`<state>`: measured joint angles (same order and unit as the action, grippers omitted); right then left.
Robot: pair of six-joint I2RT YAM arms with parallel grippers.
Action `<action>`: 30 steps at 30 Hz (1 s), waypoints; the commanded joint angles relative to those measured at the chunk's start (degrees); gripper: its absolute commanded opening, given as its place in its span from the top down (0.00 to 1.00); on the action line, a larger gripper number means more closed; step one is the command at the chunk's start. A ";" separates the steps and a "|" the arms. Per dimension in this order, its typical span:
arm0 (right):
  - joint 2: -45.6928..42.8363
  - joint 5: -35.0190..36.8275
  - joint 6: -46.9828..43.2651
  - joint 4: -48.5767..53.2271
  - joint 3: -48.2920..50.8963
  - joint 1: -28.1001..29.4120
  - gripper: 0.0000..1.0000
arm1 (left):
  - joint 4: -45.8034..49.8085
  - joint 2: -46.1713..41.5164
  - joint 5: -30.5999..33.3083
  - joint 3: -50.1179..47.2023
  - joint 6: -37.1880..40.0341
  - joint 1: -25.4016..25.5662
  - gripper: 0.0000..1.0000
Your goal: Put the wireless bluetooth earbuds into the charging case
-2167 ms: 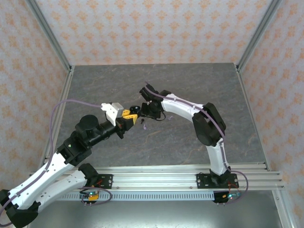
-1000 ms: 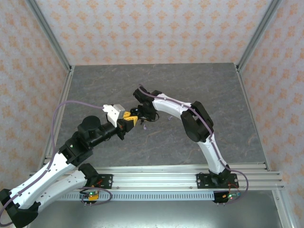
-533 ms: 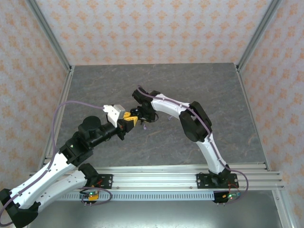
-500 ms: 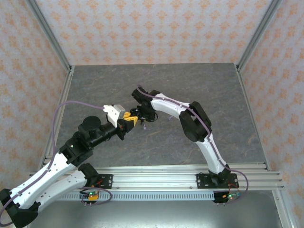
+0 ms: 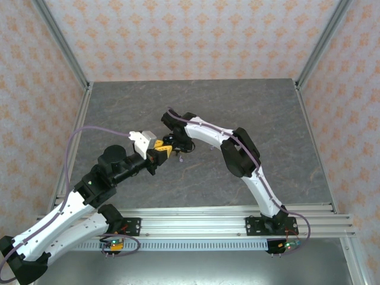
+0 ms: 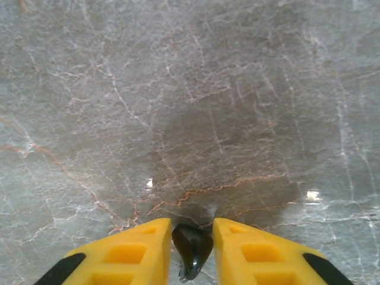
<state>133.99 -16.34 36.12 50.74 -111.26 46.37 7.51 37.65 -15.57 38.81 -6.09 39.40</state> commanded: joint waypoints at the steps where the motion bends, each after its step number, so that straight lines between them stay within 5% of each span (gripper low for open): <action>1: 2.00 2.33 -1.61 3.35 -0.36 0.83 0.76 | -1.75 -0.65 1.41 -0.57 -0.14 0.24 0.93; 20: -14.49 -6.85 -2.39 -14.25 13.15 -5.95 0.79 | -0.49 -2.10 2.33 -1.10 -0.56 0.23 0.93; 30: -24.74 -5.81 -10.92 -11.24 25.03 -10.07 0.79 | -2.24 -0.73 1.95 -0.98 -1.10 0.24 0.93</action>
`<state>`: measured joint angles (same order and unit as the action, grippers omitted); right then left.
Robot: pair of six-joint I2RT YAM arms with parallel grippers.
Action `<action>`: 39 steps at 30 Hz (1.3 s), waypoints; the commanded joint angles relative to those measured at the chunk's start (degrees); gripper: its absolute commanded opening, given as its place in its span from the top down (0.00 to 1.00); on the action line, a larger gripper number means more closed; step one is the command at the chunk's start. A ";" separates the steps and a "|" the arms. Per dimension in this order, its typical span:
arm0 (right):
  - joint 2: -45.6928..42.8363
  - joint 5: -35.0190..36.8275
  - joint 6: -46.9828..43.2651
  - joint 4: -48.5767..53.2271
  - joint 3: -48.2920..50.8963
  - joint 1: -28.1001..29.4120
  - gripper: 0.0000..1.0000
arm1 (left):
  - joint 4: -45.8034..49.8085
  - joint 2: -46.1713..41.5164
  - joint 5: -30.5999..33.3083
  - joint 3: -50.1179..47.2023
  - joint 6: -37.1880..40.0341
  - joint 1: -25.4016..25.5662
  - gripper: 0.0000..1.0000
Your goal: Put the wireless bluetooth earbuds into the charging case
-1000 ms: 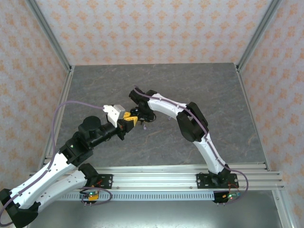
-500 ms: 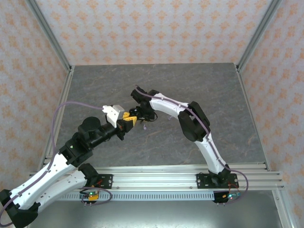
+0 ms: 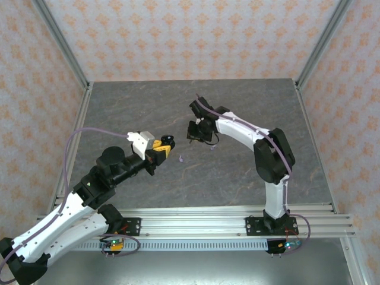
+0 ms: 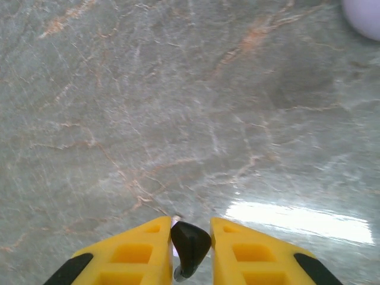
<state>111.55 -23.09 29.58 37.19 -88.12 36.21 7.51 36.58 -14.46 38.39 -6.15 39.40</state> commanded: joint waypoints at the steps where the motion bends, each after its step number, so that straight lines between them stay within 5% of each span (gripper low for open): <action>1: -2.80 1.68 -5.85 3.50 2.66 0.10 0.79 | -2.51 0.49 0.83 -0.59 -1.12 0.24 0.93; 14: -3.72 4.79 -18.40 10.77 8.67 0.68 0.80 | -3.89 2.09 0.09 -0.25 -1.57 0.24 0.92; 30: 4.82 12.89 -20.99 15.37 4.42 5.06 0.78 | -3.74 2.28 0.72 -0.45 -1.47 0.24 0.92; 34: 4.50 12.97 -20.03 15.10 4.77 5.11 0.59 | -3.90 2.29 0.64 -0.53 -1.31 0.24 0.92; 39: 1.35 11.71 -16.19 12.86 6.21 5.10 0.49 | -3.77 2.23 0.54 -0.47 -1.36 0.18 0.92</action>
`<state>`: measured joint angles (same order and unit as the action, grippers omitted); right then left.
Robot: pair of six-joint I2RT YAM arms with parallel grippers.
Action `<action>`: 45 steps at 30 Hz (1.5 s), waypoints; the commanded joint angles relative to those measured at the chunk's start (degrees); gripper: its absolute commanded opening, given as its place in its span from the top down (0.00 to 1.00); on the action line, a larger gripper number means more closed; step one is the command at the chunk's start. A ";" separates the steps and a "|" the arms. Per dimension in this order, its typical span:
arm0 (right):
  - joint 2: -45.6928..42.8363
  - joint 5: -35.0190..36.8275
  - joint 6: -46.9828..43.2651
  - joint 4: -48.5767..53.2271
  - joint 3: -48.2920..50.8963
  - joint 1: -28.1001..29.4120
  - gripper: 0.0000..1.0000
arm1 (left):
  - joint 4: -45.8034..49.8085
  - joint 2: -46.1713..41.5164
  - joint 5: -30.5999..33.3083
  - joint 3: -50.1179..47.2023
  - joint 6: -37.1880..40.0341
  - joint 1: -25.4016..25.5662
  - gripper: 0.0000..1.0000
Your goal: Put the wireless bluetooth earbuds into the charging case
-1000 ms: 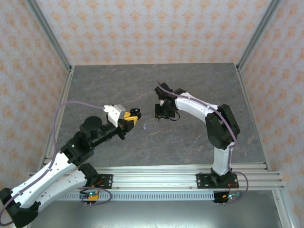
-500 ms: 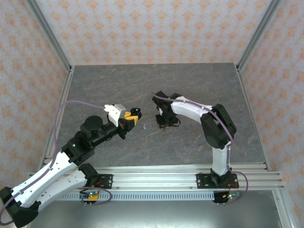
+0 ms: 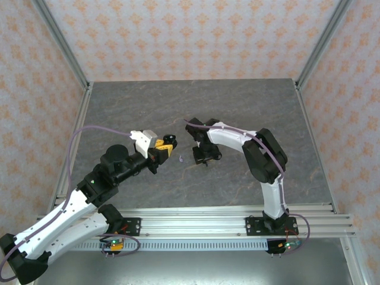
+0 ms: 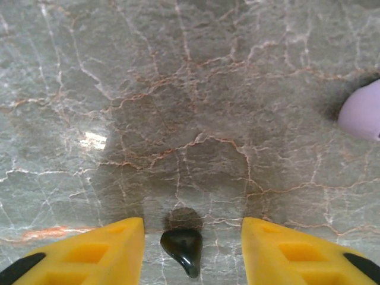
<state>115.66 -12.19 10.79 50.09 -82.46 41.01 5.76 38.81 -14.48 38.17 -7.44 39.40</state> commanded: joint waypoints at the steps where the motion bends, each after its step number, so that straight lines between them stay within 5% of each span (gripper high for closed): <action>1: -3.63 0.39 3.89 -0.80 1.00 0.29 0.49 | -1.94 0.12 0.57 -0.20 -0.11 0.18 0.92; 9: -6.47 2.06 11.19 -3.78 3.99 0.29 0.52 | -1.76 0.13 0.57 -0.12 -0.19 0.24 0.92; 45: -1.84 5.02 8.79 -2.45 2.98 1.88 0.65 | -1.88 1.16 0.41 0.26 -0.35 0.24 0.92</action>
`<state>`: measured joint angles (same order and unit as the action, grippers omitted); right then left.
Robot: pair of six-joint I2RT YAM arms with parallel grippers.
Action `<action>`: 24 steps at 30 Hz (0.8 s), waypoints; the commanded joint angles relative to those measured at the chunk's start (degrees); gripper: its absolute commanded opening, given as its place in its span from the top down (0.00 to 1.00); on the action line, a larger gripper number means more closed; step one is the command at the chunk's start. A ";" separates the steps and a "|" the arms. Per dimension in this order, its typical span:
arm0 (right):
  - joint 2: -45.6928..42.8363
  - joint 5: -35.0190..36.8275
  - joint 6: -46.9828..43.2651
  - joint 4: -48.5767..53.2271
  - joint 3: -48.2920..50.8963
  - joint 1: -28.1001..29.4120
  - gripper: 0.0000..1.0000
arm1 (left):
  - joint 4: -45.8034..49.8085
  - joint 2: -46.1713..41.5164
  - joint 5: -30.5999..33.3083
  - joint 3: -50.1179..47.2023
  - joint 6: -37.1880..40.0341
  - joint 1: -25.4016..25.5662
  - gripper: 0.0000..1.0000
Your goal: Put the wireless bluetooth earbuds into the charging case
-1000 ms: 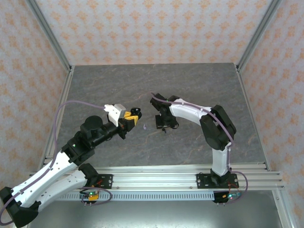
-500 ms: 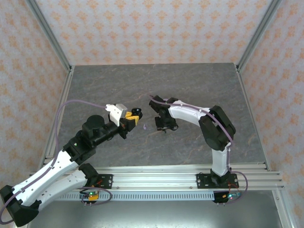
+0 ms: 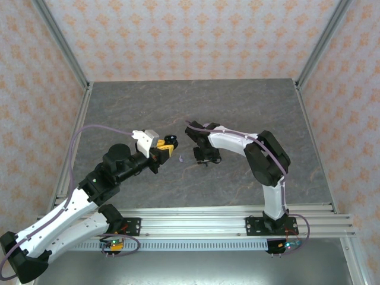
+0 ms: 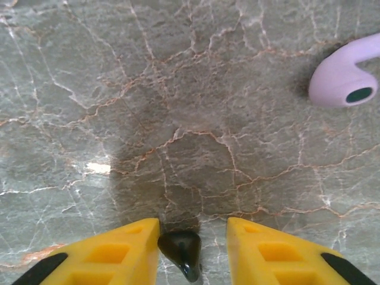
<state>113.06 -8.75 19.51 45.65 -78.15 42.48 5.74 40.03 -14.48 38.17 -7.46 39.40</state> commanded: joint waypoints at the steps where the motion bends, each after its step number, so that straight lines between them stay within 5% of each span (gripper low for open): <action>1: 0.86 1.63 0.05 1.99 -1.31 0.41 0.65 | -1.85 -0.07 0.42 0.22 -0.29 0.24 0.92; 24: -0.99 1.67 2.10 -0.20 0.70 -0.22 0.78 | -4.01 1.09 -0.17 -1.05 -1.83 0.24 0.92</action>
<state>113.51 -8.95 20.34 45.50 -78.70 42.83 5.21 40.95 -14.50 38.04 -7.90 39.40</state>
